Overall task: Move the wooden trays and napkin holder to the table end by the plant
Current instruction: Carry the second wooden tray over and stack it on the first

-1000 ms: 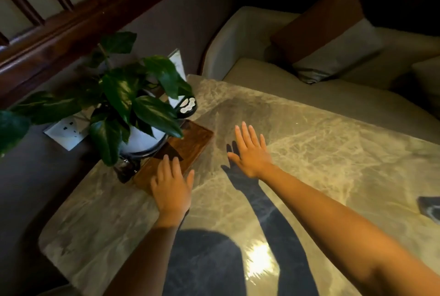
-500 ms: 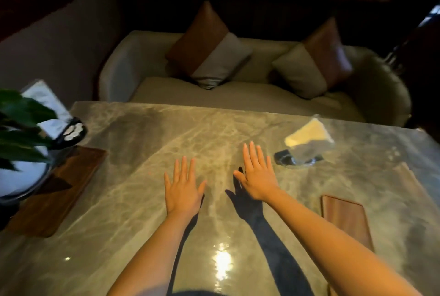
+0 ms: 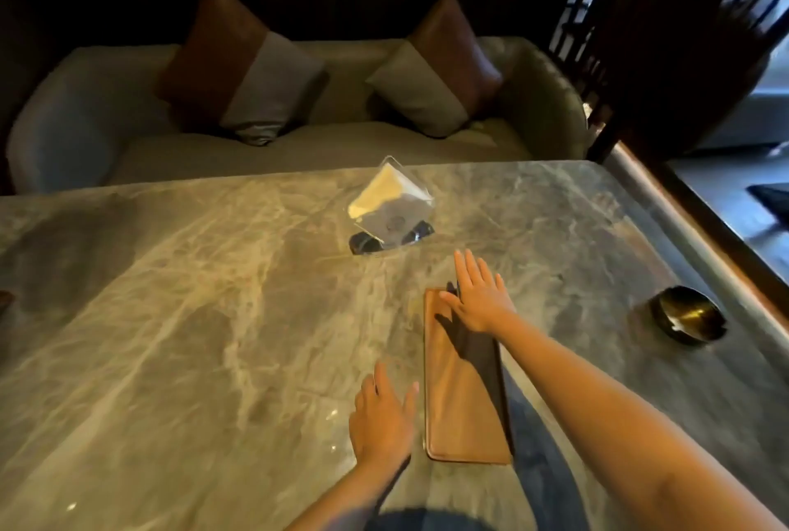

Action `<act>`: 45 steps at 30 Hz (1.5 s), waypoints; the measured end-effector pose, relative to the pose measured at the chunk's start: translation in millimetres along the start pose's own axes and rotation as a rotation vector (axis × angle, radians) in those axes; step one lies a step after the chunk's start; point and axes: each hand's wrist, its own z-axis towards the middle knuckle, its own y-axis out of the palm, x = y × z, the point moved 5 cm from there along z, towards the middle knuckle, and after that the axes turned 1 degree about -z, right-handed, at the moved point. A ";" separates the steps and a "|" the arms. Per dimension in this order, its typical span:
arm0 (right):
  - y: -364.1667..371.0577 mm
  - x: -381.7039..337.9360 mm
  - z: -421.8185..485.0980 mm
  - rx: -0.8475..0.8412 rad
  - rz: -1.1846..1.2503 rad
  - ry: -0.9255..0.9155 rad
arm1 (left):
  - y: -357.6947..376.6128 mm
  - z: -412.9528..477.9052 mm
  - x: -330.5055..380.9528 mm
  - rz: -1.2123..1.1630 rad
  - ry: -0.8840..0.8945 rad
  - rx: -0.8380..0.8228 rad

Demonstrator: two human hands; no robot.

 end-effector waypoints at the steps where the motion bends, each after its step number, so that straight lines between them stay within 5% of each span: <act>1: 2.8 8.7 -0.9 -0.013 0.011 0.002 | 9.6 -9.2 -1.6 -0.060 -0.063 -0.026; 8: 25.0 44.5 -2.1 -0.135 0.195 0.011 | 70.4 -46.2 -8.1 -0.437 -0.432 -0.206; 13: 36.5 56.9 1.5 -0.189 0.193 0.005 | 98.0 -62.6 -10.1 -0.611 -0.538 -0.261; 23: 42.9 54.6 13.1 -0.156 0.123 -0.052 | 112.9 -62.4 5.9 -0.804 -0.509 -0.243; 36: 43.1 64.1 -1.5 -0.053 0.111 0.089 | 89.5 -53.4 -14.9 -0.762 -0.429 -0.085; 45: 13.9 -9.8 9.3 0.002 0.074 0.008 | 28.2 -41.0 -43.7 -0.874 -0.314 0.015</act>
